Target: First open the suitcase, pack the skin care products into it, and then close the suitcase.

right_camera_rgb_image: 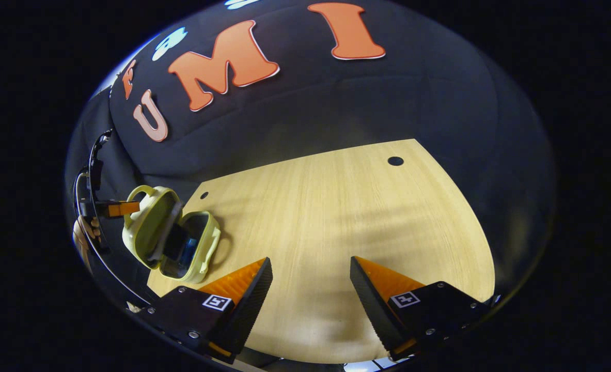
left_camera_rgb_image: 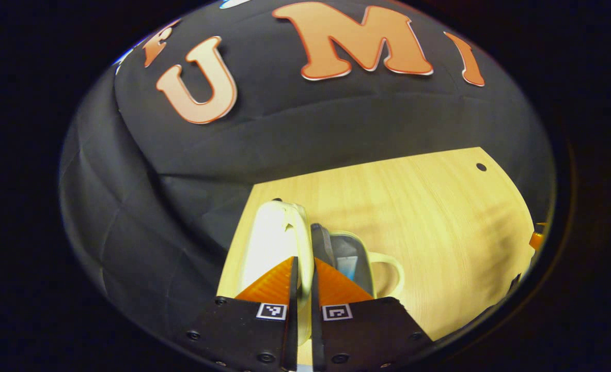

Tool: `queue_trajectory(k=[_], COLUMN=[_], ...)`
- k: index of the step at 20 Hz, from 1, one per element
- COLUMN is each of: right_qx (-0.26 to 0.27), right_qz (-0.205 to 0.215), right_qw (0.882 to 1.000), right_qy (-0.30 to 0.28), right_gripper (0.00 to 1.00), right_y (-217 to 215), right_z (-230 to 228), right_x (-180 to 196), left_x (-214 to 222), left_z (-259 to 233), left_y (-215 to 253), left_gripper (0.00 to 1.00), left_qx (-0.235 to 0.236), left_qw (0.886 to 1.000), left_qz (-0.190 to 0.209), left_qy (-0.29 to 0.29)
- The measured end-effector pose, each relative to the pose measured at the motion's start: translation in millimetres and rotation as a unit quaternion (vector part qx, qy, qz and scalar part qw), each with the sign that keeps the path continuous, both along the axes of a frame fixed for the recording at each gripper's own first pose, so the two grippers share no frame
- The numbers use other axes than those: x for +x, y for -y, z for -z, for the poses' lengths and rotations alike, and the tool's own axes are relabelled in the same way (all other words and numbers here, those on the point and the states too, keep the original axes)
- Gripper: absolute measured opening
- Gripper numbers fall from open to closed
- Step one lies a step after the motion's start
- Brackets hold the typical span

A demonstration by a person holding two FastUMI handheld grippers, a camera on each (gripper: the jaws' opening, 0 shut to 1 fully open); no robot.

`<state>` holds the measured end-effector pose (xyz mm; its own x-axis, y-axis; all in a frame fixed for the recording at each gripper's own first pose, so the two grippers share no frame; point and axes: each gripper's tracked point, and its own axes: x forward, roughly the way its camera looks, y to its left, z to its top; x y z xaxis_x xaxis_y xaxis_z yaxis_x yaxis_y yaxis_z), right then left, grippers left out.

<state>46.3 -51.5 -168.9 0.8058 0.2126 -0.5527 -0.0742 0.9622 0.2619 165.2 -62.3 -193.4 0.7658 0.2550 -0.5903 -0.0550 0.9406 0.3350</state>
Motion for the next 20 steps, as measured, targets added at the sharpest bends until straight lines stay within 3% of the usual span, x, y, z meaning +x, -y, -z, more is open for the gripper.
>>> queue_trajectory(k=[6, 9, 14, 16, 17, 20], right_qx=[-0.003, -0.006, -0.018, -0.018, -0.018, -0.026], right_qz=[0.010, 0.012, 0.007, -0.001, -0.006, -0.017], right_qw=[1.000, 0.999, 0.999, 0.999, 0.999, 0.999], right_qy=[-0.019, -0.030, -0.046, -0.047, -0.047, -0.034], right_gripper=[0.96, 0.96, 0.96, 0.96, 0.96, 0.96], right_y=[21, 27, 25, 18, 12, 5], right_z=[17, 26, 38, 36, 34, 22], right_x=[-14, -26, -36, -35, -34, -25], left_x=[12, 24, 15, 14, 14, 6], left_z=[91, 131, 144, 147, 146, 131], left_y=[70, 68, 84, 86, 87, 108], left_gripper=[0.11, 0.11, 0.11, 0.12, 0.17, 0.46], left_qx=[-0.027, -0.036, 0.033, 0.035, 0.024, -0.075], left_qw=[0.997, 0.992, 0.989, 0.988, 0.989, 0.992], left_qz=[0.042, 0.052, 0.085, 0.087, 0.084, 0.067], left_qy=[-0.067, -0.108, -0.118, -0.124, -0.120, -0.081])
